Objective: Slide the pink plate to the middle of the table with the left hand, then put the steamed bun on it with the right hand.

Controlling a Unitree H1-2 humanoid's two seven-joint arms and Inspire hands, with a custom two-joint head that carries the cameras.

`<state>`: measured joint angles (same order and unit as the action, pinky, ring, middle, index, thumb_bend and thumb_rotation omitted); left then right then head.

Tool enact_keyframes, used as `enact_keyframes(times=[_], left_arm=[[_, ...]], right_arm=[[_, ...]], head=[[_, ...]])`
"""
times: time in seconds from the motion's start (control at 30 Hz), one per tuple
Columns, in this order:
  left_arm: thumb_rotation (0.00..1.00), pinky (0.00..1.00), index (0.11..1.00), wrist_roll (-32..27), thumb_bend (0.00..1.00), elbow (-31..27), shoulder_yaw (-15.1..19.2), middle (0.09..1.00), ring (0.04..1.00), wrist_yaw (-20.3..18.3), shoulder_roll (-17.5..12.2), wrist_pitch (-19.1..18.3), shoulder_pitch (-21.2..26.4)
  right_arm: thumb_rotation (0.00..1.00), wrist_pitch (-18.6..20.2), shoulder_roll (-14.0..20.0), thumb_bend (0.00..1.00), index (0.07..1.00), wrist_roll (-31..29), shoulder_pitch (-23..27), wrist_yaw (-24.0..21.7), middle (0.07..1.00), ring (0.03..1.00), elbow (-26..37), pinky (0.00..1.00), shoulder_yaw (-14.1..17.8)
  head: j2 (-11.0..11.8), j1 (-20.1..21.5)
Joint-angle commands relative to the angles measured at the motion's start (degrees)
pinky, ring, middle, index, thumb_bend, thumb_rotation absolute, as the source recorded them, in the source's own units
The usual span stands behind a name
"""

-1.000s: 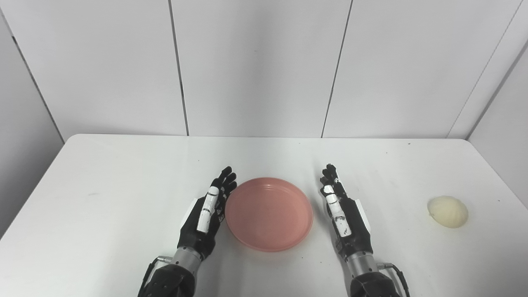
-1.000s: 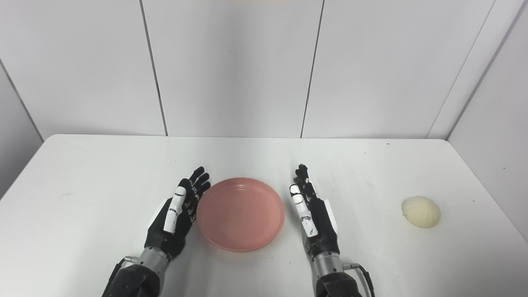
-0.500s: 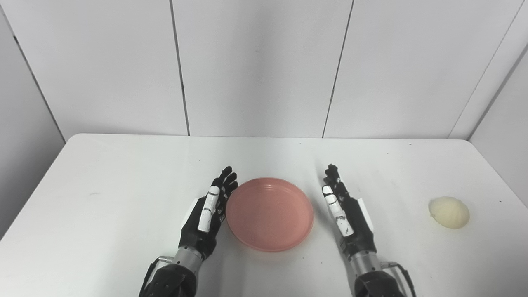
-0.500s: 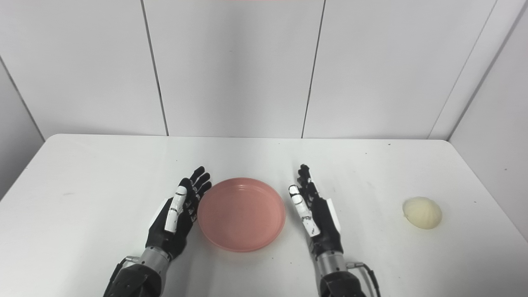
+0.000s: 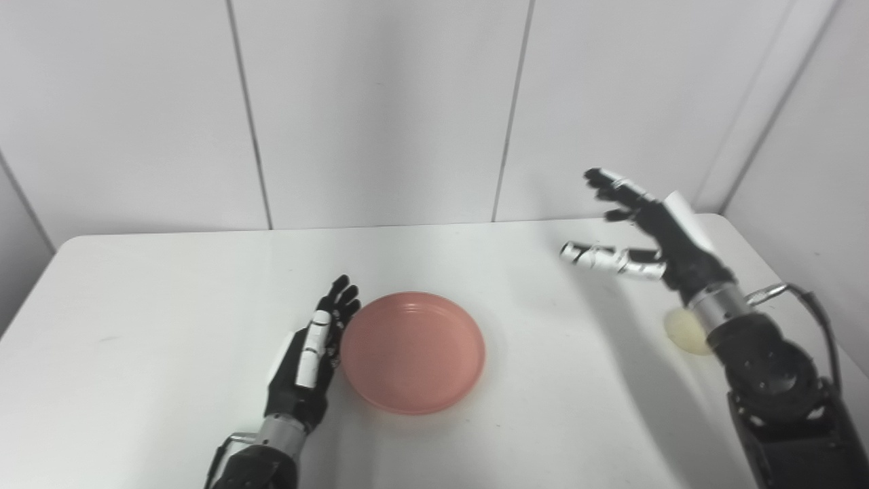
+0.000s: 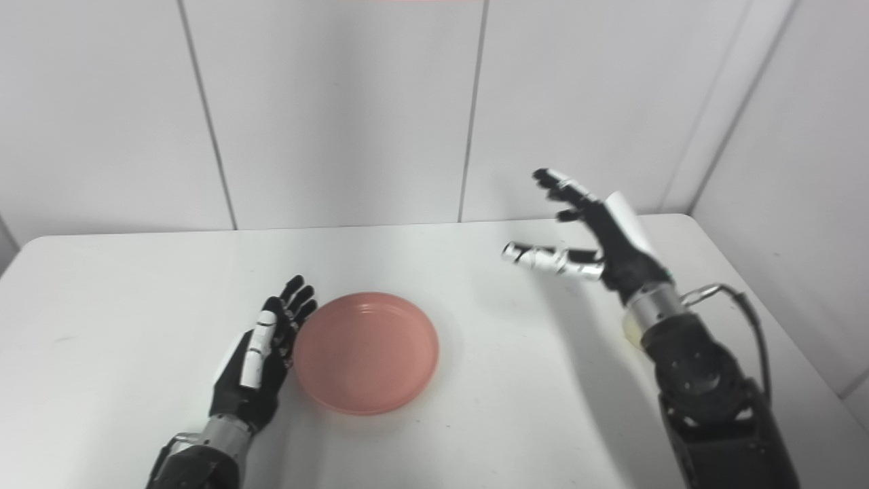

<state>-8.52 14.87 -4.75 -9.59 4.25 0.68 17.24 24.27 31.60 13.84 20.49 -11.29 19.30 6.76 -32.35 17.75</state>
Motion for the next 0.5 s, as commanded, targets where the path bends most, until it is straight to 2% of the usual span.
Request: enact_keyframes(times=[0.0,0.17,0.23,0.3,0.4,0.47], left_arm=[[1.00,1.00,0.945,-0.4,0.50,0.8,0.1,0.969,0.976,-0.9,-0.3,-0.3,0.4],[1.00,1.00,0.944,-1.0,0.50,0.9,0.6,0.967,0.973,-2.2,-1.4,0.0,0.3],[0.99,1.00,0.941,-1.2,0.52,0.7,0.7,0.961,0.965,-2.5,-1.8,0.1,0.3],[0.98,0.99,0.940,-1.8,0.53,0.4,0.8,0.959,0.964,-3.2,-2.4,0.0,0.3],[0.99,1.00,0.956,-2.3,0.54,-0.4,0.9,0.976,0.978,-4.0,-3.0,-0.5,0.3],[1.00,1.00,0.964,-2.8,0.54,-0.6,1.1,0.981,0.984,-4.6,-3.3,-0.7,0.3]], right_arm=[[0.37,1.2,2.0,0.74,0.851,1.8,1.3,1.1,0.895,0.906,2.0,0.82,1.2],[0.34,2.6,5.0,0.72,0.863,8.4,0.4,0.6,0.887,0.884,1.5,0.81,3.3],[0.42,2.6,5.0,0.74,0.863,12.7,-0.2,0.3,0.885,0.879,0.9,0.79,4.0],[0.50,2.6,4.1,0.73,0.874,17.6,-0.4,-1.0,0.892,0.883,0.6,0.79,5.1],[0.53,2.6,2.3,0.72,0.878,23.4,-0.2,-3.7,0.899,0.895,0.2,0.83,7.6],[0.53,2.7,0.6,0.74,0.888,27.1,0.2,-6.8,0.914,0.914,-0.4,0.87,10.3]], head=[[0.4,1.9],[1.4,7.2],[1.8,9.2],[1.9,10.3],[1.9,11.2],[1.8,11.8]])
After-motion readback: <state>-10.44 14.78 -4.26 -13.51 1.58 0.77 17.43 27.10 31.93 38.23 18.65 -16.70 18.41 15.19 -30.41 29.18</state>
